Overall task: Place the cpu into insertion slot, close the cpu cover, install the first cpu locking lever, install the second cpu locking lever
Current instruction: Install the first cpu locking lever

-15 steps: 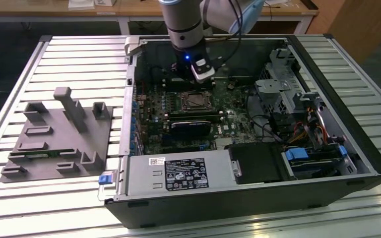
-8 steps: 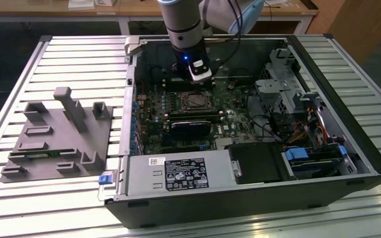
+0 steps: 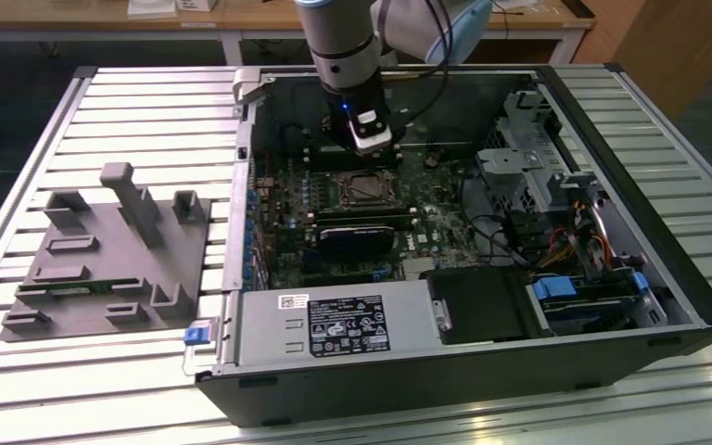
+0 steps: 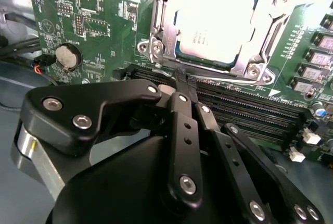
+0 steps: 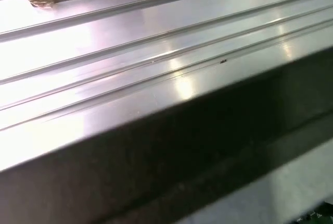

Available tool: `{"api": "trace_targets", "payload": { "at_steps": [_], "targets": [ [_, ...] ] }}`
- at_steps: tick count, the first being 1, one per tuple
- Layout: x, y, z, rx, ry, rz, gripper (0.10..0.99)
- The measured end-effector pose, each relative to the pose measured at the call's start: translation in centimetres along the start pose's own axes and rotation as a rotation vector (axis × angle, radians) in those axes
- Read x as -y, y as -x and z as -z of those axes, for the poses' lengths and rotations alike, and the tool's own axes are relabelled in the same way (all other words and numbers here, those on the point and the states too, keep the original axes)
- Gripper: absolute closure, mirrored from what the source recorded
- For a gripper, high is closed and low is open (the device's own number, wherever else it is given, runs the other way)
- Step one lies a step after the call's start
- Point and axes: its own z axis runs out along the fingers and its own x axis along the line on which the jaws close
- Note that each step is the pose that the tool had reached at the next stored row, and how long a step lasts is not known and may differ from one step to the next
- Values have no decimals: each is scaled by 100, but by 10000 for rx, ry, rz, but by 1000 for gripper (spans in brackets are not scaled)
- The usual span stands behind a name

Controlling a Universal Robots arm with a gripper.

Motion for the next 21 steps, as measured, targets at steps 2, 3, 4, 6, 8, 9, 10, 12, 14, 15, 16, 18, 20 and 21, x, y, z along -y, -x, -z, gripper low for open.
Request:
{"api": "trace_targets", "payload": {
  "at_steps": [2, 3, 4, 6, 8, 9, 10, 12, 14, 15, 16, 18, 20, 21],
  "targets": [
    [0, -1, -2, 2, 0, -8, 980],
    [1, -3, -6, 7, 1, -13, 980],
    [2, -5, -11, 15, 3, -18, 980],
    [4, -8, -21, 34, 9, -21, 980],
    [6, -10, -29, 51, 10, -23, 980],
    [7, -10, -30, 59, 10, -23, 980],
    [7, -10, -32, 67, 9, -23, 980],
    [8, -11, -36, 85, 10, -21, 980],
    [10, -10, -38, 103, 10, -18, 980],
    [10, -10, -38, 108, 9, -17, 980],
    [10, -11, -38, 111, 9, -17, 980],
    [11, -12, -34, 119, -1, -28, 980],
    [9, -10, -24, 124, -3, -37, 980],
    [7, -8, -14, 124, -9, -42, 980]
  ]
}}
